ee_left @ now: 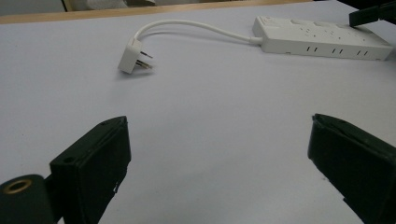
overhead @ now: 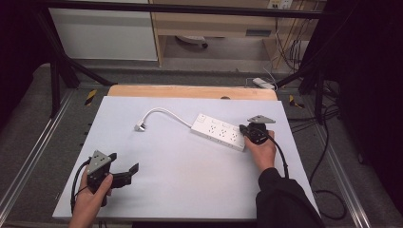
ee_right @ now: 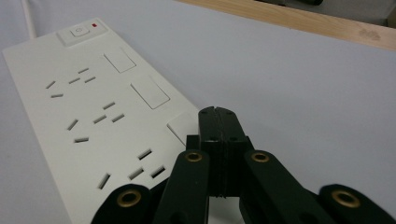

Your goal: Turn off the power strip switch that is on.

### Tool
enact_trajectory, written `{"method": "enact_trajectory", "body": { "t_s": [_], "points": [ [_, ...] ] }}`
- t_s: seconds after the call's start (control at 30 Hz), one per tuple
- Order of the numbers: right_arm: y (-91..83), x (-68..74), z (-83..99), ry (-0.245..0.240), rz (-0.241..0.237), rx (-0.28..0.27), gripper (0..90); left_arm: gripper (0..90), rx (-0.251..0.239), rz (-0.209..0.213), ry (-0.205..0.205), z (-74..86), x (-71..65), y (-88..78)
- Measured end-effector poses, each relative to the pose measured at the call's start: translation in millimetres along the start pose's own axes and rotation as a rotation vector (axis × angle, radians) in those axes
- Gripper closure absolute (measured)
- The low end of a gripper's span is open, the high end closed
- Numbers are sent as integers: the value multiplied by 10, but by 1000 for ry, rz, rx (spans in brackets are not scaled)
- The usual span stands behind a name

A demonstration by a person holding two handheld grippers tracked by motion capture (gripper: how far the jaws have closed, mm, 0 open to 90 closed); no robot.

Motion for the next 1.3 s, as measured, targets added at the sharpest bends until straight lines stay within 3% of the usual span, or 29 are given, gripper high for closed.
{"method": "enact_trajectory", "body": {
  "t_s": [0.3,0.57,0.97,1.13,1.3],
  "points": [
    [0,9,-8,8,-5,4,900,60,-4,-1,-3,-3,4,-5],
    [-62,12,-46,11,-5,-57,900,60,-10,-8,-7,-6,24,-14],
    [-292,68,-46,11,-21,-125,900,61,-24,-15,-17,-9,20,-21],
    [-396,62,-24,41,-32,-146,900,61,-22,-21,-25,0,36,-25],
    [-451,84,-7,16,-26,-149,900,62,-18,-25,-41,14,56,-20]
  ]
}}
Point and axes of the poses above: each handheld gripper's, and its own axes: y roughly forward along the jaws, z roughly out of its underside, x roughly to its left, the point moved 5 cm from there along y, roughly forward along the jaws, and after that the axes turned 4 degrees about x, right-handed, at the moved point
